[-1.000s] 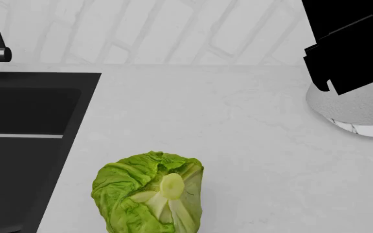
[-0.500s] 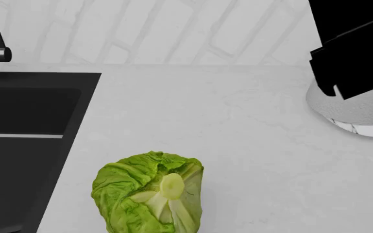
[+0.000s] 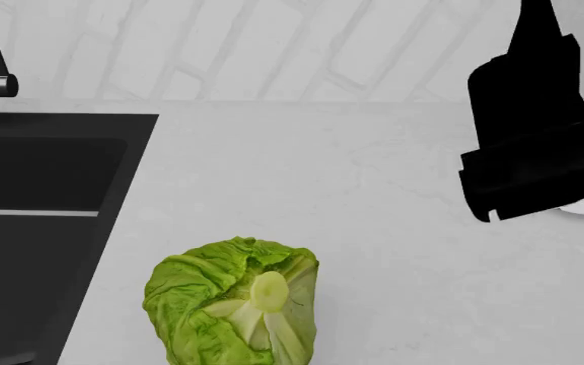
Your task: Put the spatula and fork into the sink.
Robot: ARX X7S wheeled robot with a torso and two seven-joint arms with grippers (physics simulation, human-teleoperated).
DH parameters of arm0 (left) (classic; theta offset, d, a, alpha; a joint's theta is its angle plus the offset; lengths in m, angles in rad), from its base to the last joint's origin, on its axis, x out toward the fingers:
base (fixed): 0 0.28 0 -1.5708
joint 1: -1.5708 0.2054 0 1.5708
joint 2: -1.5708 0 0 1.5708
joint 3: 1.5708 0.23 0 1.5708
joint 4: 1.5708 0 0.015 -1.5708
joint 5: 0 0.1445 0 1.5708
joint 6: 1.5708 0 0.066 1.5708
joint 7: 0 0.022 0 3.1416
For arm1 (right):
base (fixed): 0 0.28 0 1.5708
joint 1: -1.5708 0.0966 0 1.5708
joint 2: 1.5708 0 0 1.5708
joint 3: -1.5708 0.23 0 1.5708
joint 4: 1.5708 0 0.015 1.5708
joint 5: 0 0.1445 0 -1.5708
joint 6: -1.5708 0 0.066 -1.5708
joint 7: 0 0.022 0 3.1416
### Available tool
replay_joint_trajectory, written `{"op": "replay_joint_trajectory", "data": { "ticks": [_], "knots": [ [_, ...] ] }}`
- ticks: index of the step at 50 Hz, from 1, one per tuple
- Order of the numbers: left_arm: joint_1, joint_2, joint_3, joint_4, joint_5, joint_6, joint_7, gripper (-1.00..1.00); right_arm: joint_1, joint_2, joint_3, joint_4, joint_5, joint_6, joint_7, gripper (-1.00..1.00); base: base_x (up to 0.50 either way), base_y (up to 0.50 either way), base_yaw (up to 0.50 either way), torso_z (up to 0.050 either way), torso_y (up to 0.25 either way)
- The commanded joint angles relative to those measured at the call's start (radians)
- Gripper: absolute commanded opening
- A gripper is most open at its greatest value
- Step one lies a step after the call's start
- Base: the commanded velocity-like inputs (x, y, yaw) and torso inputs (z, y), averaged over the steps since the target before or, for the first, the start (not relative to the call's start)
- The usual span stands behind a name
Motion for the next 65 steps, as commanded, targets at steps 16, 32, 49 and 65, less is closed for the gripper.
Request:
{"op": "replay_joint_trajectory", "data": {
  "ticks": [16, 32, 49, 65],
  "knots": [
    [0.483, 0.020, -0.507, 0.080, -1.037, 0.136, -1.030, 1.00, -0.606, 0.333, -0.087, -0.407, -0.544, -0.681, -0.006, 1.00, 0.00, 0.00, 0.00, 0.000, 0.000],
    [1.007, -0.122, -0.424, 0.086, -1.019, 0.714, -1.147, 1.00, -0.809, 0.331, -0.565, -0.407, -1.178, -1.029, 0.127, 1.00, 0.00, 0.00, 0.00, 0.000, 0.000],
    [1.209, -0.166, -0.340, 0.063, -0.841, 0.956, -1.155, 1.00, 0.448, -0.021, -2.152, -0.407, -1.380, -1.211, 0.545, 1.00, 0.00, 0.23, 0.00, 0.000, 0.000],
    [1.211, -0.183, -0.318, 0.061, -0.833, 0.974, -1.172, 1.00, 0.448, 0.009, -2.185, -0.407, -1.421, -1.222, 0.546, 1.00, 0.00, 0.50, 0.00, 0.000, 0.000]
  ]
}}
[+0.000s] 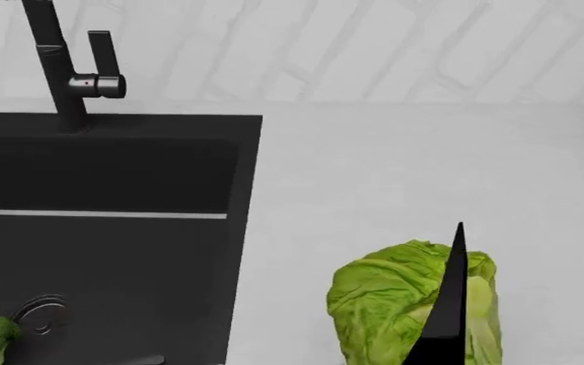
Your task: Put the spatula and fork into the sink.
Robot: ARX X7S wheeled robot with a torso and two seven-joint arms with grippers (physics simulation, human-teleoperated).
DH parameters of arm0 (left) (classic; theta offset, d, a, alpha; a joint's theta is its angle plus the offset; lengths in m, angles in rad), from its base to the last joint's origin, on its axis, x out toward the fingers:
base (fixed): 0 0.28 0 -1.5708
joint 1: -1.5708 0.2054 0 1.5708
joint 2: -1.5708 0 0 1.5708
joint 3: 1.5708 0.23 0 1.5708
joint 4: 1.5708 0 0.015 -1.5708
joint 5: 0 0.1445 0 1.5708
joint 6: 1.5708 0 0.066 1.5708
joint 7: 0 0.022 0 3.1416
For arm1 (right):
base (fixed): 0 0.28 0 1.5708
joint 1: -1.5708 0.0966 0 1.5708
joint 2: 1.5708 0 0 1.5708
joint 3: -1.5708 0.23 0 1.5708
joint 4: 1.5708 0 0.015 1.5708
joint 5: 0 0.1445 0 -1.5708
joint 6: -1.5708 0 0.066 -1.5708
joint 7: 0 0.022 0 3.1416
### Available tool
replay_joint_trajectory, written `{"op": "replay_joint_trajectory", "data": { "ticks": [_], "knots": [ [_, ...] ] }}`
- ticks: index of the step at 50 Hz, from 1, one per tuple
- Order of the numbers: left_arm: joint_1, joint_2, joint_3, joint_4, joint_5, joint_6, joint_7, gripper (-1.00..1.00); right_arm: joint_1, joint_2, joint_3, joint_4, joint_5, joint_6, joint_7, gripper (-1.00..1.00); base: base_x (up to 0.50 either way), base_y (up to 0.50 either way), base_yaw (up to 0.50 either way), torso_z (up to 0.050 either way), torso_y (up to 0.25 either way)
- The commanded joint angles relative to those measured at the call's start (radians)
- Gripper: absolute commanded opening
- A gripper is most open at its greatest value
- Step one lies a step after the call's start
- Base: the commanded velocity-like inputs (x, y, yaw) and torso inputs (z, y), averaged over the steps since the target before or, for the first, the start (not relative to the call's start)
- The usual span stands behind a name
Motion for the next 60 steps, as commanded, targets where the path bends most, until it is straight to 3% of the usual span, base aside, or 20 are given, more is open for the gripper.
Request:
{"op": "replay_joint_trajectory", "data": {
  "ticks": [1, 28, 52, 57, 60],
  "knots": [
    [0.026, -0.005, 0.001, -0.011, 0.025, 0.048, -0.003, 1.00, 0.115, -0.038, -0.176, -0.010, -0.071, -0.032, 0.041, 1.00, 0.00, 0.50, 0.00, 0.000, 0.000],
    [0.061, -0.012, 0.019, -0.029, 0.043, 0.095, -0.009, 1.00, 0.115, -0.011, -0.202, -0.010, -0.104, -0.033, 0.041, 1.00, 0.00, 0.50, 0.00, 0.000, 0.000],
    [0.009, -0.028, 0.074, -0.048, 0.010, 0.076, -0.031, 1.00, 0.115, 0.038, -0.249, -0.010, -0.166, -0.082, 0.041, 1.00, 0.00, 0.44, 0.00, 0.000, 0.000],
    [-0.057, -0.086, 0.092, -0.041, -0.105, 0.033, -0.037, 1.00, 0.115, 0.038, -0.240, -0.010, -0.154, -0.097, 0.041, 1.00, 0.00, 0.00, 0.00, 0.000, 0.000],
    [-0.149, -0.168, 0.108, -0.026, -0.198, -0.059, -0.141, 1.00, 0.115, 0.026, -0.228, -0.010, -0.137, -0.097, 0.041, 1.00, 0.00, 0.00, 0.00, 0.000, 0.000]
  ]
}}
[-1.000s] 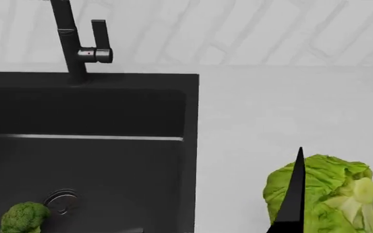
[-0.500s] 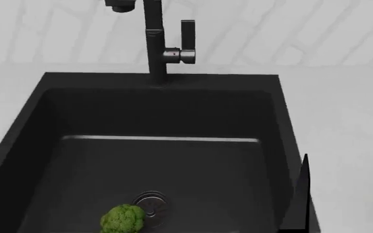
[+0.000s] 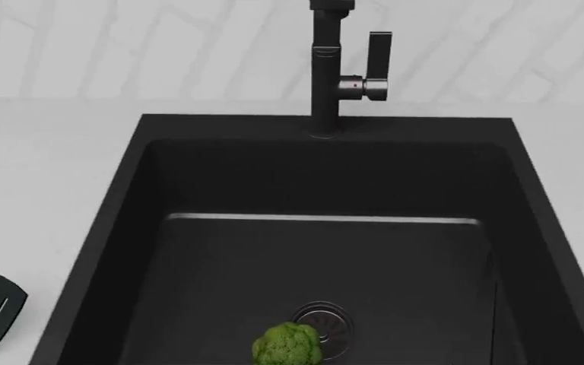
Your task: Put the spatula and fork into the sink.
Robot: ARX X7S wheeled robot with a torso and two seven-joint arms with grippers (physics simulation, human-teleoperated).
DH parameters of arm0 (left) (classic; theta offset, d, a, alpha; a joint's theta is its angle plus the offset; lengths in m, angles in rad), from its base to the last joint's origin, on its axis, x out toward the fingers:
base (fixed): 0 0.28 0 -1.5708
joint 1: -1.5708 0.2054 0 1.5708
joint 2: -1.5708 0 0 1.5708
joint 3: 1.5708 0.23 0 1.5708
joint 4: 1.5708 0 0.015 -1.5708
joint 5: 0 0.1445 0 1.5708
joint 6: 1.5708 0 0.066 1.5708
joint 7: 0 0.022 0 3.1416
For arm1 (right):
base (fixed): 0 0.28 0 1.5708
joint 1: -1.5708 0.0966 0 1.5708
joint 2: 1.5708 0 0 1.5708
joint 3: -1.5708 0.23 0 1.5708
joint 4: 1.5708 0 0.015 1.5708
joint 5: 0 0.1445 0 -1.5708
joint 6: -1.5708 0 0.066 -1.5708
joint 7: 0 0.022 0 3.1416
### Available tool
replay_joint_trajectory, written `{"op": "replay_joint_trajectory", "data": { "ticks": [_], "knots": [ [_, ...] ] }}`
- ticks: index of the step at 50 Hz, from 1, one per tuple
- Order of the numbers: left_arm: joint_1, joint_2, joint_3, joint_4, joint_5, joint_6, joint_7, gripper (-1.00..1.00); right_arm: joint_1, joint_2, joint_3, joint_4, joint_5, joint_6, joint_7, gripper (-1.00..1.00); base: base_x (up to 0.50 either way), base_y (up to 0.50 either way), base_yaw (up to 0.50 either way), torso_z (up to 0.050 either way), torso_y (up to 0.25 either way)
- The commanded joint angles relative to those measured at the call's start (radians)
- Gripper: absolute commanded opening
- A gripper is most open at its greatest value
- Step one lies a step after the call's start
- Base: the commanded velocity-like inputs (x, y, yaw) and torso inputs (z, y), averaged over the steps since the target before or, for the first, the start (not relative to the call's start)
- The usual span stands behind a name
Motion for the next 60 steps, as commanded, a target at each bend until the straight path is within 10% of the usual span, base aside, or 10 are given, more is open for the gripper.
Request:
{"op": "replay_joint_trajectory", "data": {
  "ticks": [1, 7, 15, 19, 40, 60],
  "knots": [
    [-0.181, -0.146, 0.026, 0.004, -0.211, -0.134, -0.114, 1.00, 0.000, -0.012, 0.030, -0.009, 0.006, -0.013, -0.001, 1.00, 0.00, 0.00, 0.00, 0.000, 0.000],
    [-0.651, -0.306, 0.225, -0.052, -0.556, -0.401, -0.260, 1.00, 0.000, -0.024, 0.037, -0.009, 0.021, -0.020, -0.001, 1.00, 0.00, 0.00, 0.00, 0.000, 0.000],
    [-1.345, -0.185, 0.558, -0.317, -1.022, -0.853, -0.416, 1.00, 0.000, -0.045, 0.055, -0.009, 0.047, -0.018, -0.001, 1.00, 0.00, 0.00, 0.00, 0.000, 0.000],
    [-1.479, -0.145, 0.644, -0.438, -1.148, -0.940, -0.430, 1.00, 0.000, -0.046, 0.056, -0.009, 0.055, -0.020, -0.001, 1.00, 0.00, 0.00, 0.00, 0.000, 0.000],
    [-1.563, -0.205, 0.845, -0.554, -1.410, -1.087, -0.394, 1.00, 0.000, -0.040, 0.032, -0.009, 0.038, -0.047, -0.002, 1.00, 0.00, 0.00, 0.00, 0.000, 0.000],
    [-1.240, -0.286, 0.665, -0.509, -1.101, -0.962, -0.098, 1.00, -0.001, 0.017, 0.048, -0.009, 0.054, -0.045, -0.064, 1.00, 0.00, 0.00, 0.00, 0.000, 0.000]
  ]
}}
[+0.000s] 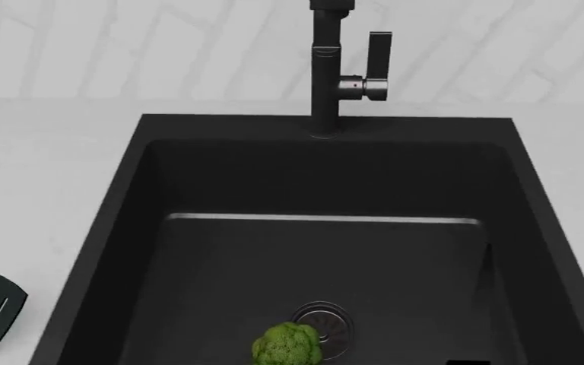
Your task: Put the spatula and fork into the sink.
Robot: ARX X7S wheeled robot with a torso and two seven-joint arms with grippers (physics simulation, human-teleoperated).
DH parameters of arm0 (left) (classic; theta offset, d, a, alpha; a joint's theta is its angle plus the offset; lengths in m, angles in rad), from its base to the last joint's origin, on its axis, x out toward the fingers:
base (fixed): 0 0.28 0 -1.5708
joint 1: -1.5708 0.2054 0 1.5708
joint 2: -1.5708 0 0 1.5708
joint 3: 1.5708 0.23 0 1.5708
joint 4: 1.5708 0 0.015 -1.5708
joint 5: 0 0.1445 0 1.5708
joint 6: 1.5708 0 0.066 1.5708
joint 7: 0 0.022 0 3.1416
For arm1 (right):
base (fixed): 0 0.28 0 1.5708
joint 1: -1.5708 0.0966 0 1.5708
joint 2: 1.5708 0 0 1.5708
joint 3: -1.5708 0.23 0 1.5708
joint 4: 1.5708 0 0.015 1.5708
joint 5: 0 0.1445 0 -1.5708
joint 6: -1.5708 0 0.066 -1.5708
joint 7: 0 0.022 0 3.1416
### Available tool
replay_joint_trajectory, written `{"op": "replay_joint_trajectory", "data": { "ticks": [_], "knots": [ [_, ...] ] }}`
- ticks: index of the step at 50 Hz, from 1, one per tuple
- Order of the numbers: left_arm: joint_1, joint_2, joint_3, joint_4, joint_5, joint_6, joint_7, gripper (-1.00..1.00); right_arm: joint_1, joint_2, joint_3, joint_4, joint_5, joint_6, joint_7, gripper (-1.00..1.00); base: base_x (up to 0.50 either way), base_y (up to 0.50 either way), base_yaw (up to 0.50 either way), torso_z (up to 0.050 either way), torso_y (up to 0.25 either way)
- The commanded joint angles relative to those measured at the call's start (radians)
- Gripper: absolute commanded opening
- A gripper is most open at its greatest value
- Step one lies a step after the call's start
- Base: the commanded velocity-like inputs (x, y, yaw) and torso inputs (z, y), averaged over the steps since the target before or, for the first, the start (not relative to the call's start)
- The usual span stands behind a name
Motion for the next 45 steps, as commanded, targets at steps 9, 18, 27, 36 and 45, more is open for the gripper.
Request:
{"op": "replay_joint_trajectory", "data": {
  "ticks": [9, 18, 27, 36, 45],
  "knots": [
    [0.231, -0.053, -0.126, -0.012, 0.245, 0.127, 0.275, 1.00, -0.001, 0.001, 0.014, -0.009, -0.013, 0.001, -0.020, 1.00, 0.00, 0.00, 0.00, 0.000, 0.000],
    [0.306, -0.058, -0.141, -0.016, 0.313, 0.180, 0.361, 1.00, -0.001, 0.004, 0.005, -0.009, -0.020, -0.004, -0.017, 1.00, 0.00, 0.00, 0.00, 0.000, 0.000],
    [0.366, -0.058, -0.135, -0.031, 0.369, 0.213, 0.409, 1.00, -0.002, 0.033, 0.008, -0.009, -0.018, -0.004, -0.039, 1.00, 0.00, 0.00, 0.00, 0.000, 0.000],
    [0.428, -0.079, -0.131, -0.029, 0.417, 0.248, 0.449, 1.00, -0.002, 0.054, -0.001, -0.009, -0.029, -0.001, -0.050, 1.00, 0.00, 0.00, 0.00, 0.000, 0.000],
    [0.481, -0.088, -0.122, -0.033, 0.454, 0.281, 0.480, 1.00, -0.003, 0.091, 0.034, -0.009, -0.001, 0.017, -0.100, 1.00, 0.00, 0.00, 0.00, 0.000, 0.000]
  ]
}}
